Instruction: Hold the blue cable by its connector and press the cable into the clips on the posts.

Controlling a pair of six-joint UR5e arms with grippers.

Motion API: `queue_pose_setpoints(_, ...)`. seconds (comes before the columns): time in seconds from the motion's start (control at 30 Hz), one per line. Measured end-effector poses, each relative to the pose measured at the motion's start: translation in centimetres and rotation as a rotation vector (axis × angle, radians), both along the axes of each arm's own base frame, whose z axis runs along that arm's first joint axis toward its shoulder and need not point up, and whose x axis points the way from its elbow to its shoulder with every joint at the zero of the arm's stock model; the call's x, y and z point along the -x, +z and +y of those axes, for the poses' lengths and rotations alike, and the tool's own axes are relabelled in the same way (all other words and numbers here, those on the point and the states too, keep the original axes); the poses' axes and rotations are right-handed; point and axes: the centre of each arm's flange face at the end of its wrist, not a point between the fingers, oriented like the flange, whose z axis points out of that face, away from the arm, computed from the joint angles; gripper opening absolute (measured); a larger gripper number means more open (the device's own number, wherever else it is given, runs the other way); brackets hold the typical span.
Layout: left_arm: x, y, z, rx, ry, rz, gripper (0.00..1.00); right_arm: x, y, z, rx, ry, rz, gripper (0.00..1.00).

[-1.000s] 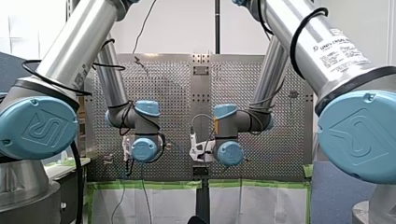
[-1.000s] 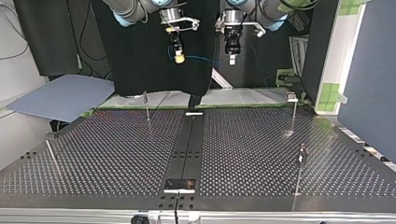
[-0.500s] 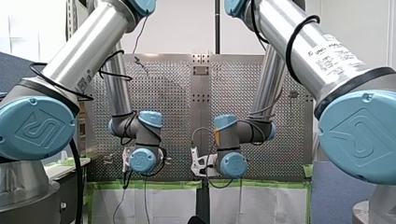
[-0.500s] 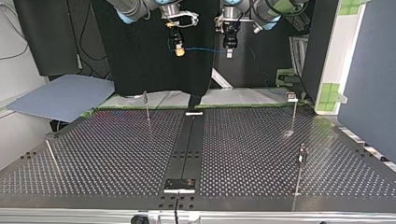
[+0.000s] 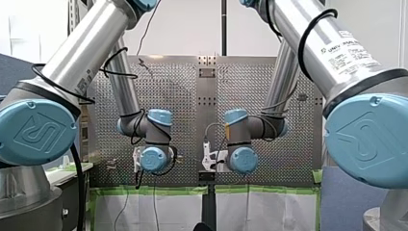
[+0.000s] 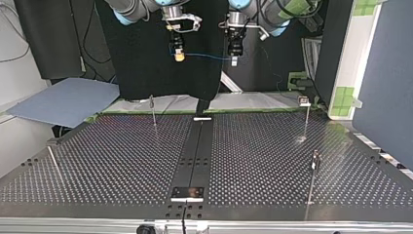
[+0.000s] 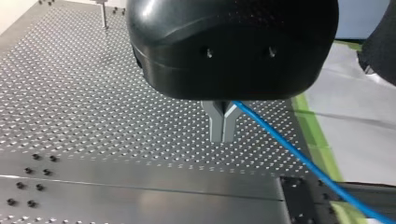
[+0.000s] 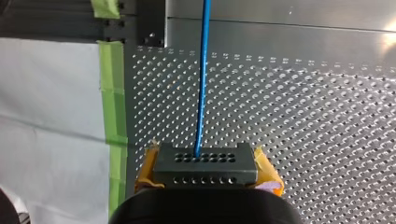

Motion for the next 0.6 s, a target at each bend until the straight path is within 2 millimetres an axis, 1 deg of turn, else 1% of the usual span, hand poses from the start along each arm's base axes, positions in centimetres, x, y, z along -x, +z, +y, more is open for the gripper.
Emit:
queue_pose_setpoints(0.17,-0.8,1.7,0.2,-0.018,0.023,-0.012,0.00,-0.6,2.2,-1.1,0.004,0.009,-0.038,0.00)
queue_pose_setpoints(0.37,-1.8,3.8,0.8,-0.020,0.069,-0.026,0.00,-2.0,5.8,-2.9,0.041,0.010,-0.078,0.00)
queue_pose_setpoints(0.6,-4.2,7.3,0.6,0.008,0.104,-0.079,0.00,-3.7,10.7,-4.7,0.095,0.023,-0.126,0.00)
